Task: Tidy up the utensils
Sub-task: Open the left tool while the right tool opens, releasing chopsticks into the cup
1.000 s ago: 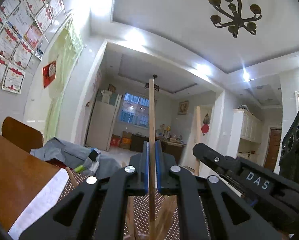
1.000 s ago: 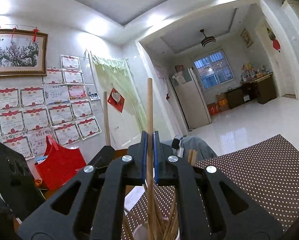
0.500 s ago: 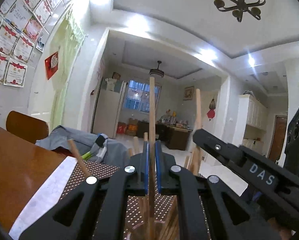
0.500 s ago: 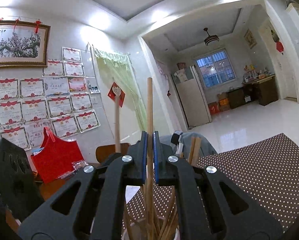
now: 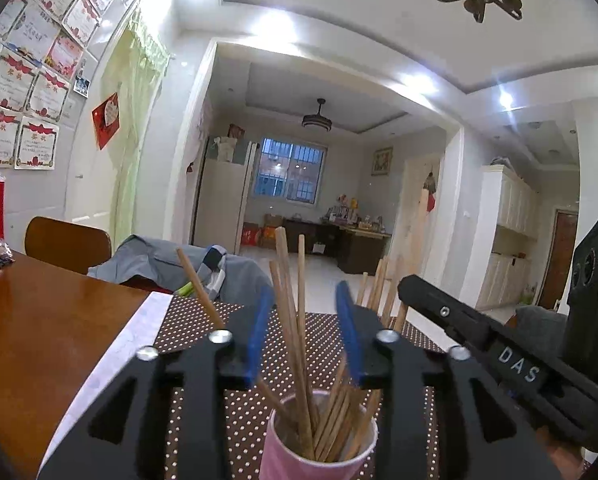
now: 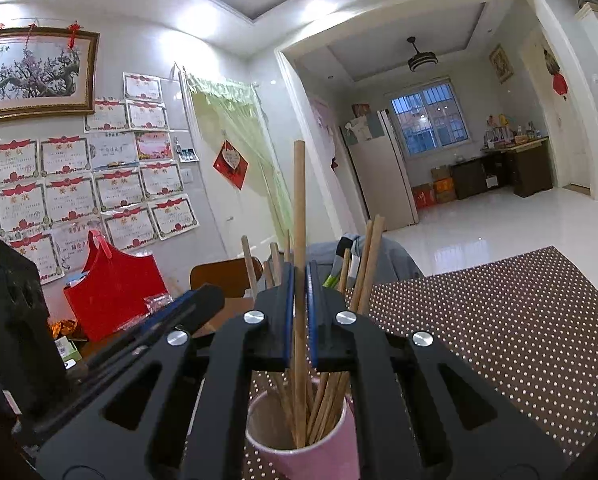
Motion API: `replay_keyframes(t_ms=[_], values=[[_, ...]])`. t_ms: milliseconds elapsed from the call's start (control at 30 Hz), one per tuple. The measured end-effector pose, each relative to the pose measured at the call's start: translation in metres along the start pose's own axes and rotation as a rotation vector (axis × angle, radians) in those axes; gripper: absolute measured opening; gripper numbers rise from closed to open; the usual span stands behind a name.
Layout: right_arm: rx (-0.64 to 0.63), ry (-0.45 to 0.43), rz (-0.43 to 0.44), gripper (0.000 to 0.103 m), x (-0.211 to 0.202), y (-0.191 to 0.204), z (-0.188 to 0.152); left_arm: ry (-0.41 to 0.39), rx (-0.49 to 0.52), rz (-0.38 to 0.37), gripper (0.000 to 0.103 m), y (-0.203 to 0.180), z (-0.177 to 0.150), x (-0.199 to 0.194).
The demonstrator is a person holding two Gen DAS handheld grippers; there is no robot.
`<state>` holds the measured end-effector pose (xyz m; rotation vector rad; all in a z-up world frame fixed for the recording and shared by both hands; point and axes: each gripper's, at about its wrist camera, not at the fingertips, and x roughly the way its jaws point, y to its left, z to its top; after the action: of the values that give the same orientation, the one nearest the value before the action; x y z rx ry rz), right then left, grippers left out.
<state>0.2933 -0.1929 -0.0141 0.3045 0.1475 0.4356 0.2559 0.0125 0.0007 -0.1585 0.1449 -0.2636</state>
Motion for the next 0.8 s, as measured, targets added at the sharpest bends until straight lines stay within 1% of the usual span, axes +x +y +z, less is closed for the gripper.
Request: replay_keyframes(t_ms=[67,100,233,533,600,800], values=[[-0.004,0.011,-0.002,0.006,-0.001,0.002,-0.002,0.027,0.009,-0.005,0.042,-0.002,-0.001,-0.002],[-0.006,0.017,-0.004,0.006,-0.002,0.003,-0.003,0.047,0.024,0.001,0.043,-0.003,-0.001,-0.003],[-0.009,0.039,-0.013,0.006,-0.003,0.005,-0.009,0.064,0.059,0.016,0.047,-0.005,-0.003,-0.007],[0.001,0.082,-0.023,0.006,-0.005,0.008,-0.021,0.104,0.087,0.042,0.051,-0.005,-0.006,-0.017],[0.004,0.103,-0.022,0.006,-0.005,0.009,-0.025,0.117,0.093,0.05,0.052,-0.005,-0.007,-0.018],[-0.004,0.154,-0.01,0.007,-0.007,0.015,-0.034,0.145,0.1,0.111,0.052,-0.001,-0.011,-0.026]])
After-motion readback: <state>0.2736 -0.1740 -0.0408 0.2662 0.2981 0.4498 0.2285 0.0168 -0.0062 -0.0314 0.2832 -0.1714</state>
